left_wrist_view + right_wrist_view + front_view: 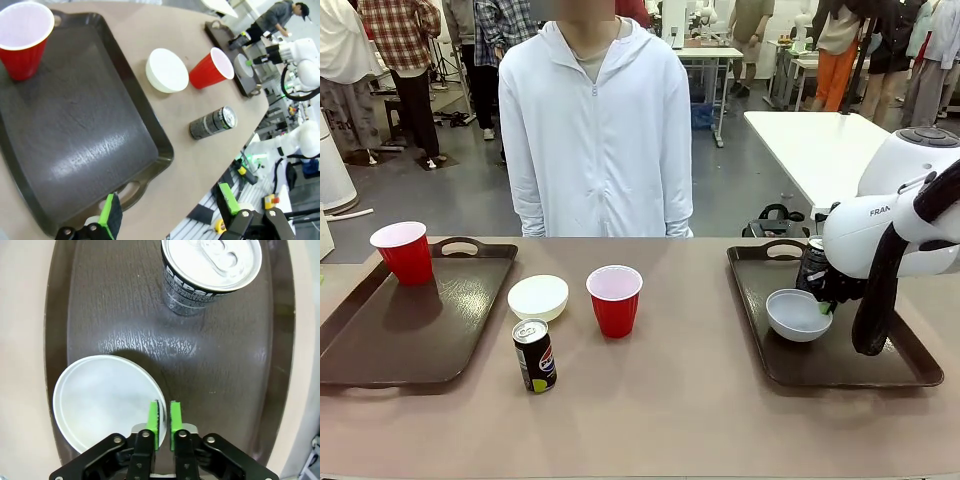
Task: Prepare tableware on both trays.
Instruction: Pick up a Picnic Bowl from the table and place it on a Handle tray.
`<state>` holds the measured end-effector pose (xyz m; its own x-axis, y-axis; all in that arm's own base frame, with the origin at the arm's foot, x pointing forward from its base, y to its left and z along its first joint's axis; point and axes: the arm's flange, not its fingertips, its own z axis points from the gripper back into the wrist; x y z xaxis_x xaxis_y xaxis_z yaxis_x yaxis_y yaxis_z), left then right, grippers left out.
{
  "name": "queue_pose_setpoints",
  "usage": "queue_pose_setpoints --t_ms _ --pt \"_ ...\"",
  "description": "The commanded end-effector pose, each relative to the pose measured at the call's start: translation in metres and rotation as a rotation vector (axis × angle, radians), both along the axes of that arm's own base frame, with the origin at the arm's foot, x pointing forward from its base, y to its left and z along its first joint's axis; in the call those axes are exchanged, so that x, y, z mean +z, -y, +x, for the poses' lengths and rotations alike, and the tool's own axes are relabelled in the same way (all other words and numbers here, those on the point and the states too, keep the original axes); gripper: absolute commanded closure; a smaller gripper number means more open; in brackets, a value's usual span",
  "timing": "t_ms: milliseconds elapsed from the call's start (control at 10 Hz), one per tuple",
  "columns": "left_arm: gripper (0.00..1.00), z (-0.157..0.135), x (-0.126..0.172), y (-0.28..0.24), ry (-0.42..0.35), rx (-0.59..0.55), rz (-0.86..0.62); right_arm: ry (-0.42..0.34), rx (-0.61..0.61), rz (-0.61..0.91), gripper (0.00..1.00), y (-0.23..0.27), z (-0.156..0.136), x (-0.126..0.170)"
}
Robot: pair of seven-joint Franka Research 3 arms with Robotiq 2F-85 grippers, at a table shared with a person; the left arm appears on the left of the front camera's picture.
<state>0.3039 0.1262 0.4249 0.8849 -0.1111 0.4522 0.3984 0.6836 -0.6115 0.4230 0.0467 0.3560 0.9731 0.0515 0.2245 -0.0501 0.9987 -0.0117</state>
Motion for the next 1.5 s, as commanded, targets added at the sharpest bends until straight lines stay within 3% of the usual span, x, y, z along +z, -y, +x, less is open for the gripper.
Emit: queue_pose_setpoints --t_ms 0,300,500,600,800,1000,1100,1400 --pt "0.00 -0.001 0.000 -0.001 0.003 0.000 -0.009 -0.004 -0.010 0.027 0.26 0.005 -0.020 -0.001" --pt "0.00 -0.001 0.000 -0.001 0.003 0.000 -0.009 -0.136 -0.027 0.052 0.00 -0.005 -0.044 0.030" --pt "0.00 -0.001 0.000 -0.001 0.003 0.000 -0.009 -0.142 0.002 0.062 0.00 -0.014 -0.062 0.054" --pt "0.00 -0.001 0.000 -0.001 0.003 0.000 -0.009 -0.153 -0.001 0.058 0.22 -0.016 -0.070 0.064" --pt "0.00 -0.001 0.000 -0.001 0.003 0.000 -0.009 -0.151 -0.011 0.061 0.02 -0.019 -0.088 0.084" --pt "0.00 -0.001 0.000 -0.001 0.003 0.000 -0.009 -0.173 -0.010 0.063 0.00 -0.021 -0.104 0.097" --pt "0.00 -0.001 0.000 -0.001 0.003 0.000 -0.009 -0.152 0.006 0.040 0.00 -0.018 -0.077 0.094" --pt "0.00 -0.001 0.000 -0.001 0.003 0.000 -0.009 -0.152 0.006 0.040 0.00 -0.018 -0.077 0.094"
